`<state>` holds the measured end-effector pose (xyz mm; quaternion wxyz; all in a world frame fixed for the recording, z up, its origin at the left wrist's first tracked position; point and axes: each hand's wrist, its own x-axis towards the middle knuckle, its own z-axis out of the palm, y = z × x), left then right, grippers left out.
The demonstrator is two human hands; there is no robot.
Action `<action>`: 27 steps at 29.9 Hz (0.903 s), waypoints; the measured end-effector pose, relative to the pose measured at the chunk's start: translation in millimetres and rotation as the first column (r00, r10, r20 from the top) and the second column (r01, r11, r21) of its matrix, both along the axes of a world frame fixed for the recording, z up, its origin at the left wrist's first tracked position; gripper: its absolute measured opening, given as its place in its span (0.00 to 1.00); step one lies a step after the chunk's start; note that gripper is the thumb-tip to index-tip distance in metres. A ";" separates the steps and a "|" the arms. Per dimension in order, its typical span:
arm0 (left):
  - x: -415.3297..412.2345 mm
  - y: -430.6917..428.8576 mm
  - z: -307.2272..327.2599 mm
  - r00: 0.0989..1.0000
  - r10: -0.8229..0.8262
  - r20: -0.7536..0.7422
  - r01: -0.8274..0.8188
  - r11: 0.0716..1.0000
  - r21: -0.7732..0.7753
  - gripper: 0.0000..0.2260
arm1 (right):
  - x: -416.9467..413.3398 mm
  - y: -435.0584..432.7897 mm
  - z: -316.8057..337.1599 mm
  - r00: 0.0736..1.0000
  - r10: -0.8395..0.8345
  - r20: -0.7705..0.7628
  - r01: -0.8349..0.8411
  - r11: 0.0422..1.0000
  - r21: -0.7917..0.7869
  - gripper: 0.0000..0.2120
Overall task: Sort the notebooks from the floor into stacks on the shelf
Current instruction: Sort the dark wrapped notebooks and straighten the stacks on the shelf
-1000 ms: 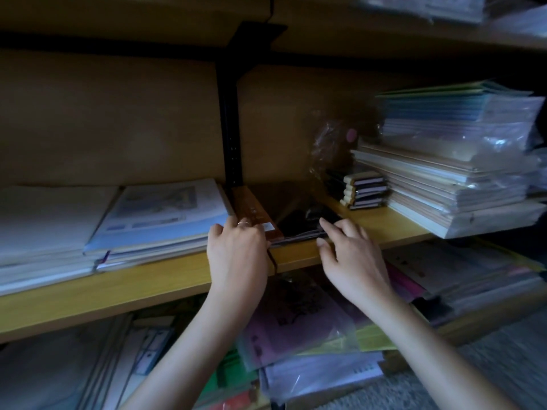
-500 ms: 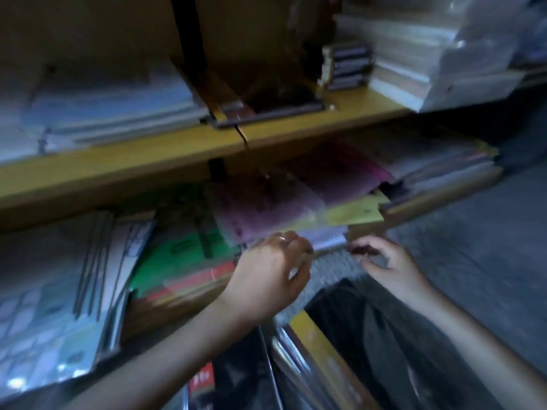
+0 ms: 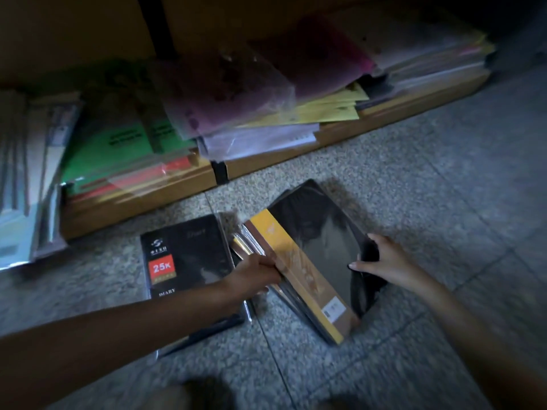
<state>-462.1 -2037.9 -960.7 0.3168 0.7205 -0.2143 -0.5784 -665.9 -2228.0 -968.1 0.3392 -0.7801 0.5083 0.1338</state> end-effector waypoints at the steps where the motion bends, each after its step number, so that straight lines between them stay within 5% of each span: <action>1: -1.9 -0.2 -3.3 0.999 0.034 -0.021 -0.034 0.999 0.006 0.07 | -0.1 -1.2 -1.8 1.000 -0.004 0.008 0.004 1.000 0.007 0.46; 5: -10.6 1.9 -2.1 0.979 0.152 -0.136 -0.152 0.988 0.012 0.07 | -4.4 -7.8 -9.5 0.997 -0.033 0.075 0.035 0.999 -0.018 0.45; 10: -9.4 1.8 2.6 0.931 0.237 -0.279 -0.236 0.971 0.036 0.08 | -1.3 -3.1 -2.5 0.961 -0.126 0.245 0.134 0.991 -0.018 0.12; 15: -5.0 -1.0 2.3 0.913 0.253 -0.321 -0.246 0.967 0.061 0.08 | -3.1 -6.8 13.6 0.911 -0.150 0.384 0.125 0.988 0.091 0.11; 18: -2.7 1.1 -0.3 0.904 0.240 -0.355 -0.245 0.969 0.032 0.09 | -2.0 -0.8 33.2 0.847 -0.205 0.491 0.059 0.953 0.296 0.11; 24: -19.3 7.0 11.1 0.909 0.352 -0.225 -0.386 0.913 -0.131 0.25 | -5.9 11.5 53.3 0.681 -0.399 0.615 0.129 0.891 0.436 0.11; 27: -28.9 11.1 33.3 0.928 0.124 -0.351 -0.226 0.937 -0.267 0.28 | -8.0 13.1 60.2 0.501 -0.574 0.647 0.238 0.811 0.535 0.11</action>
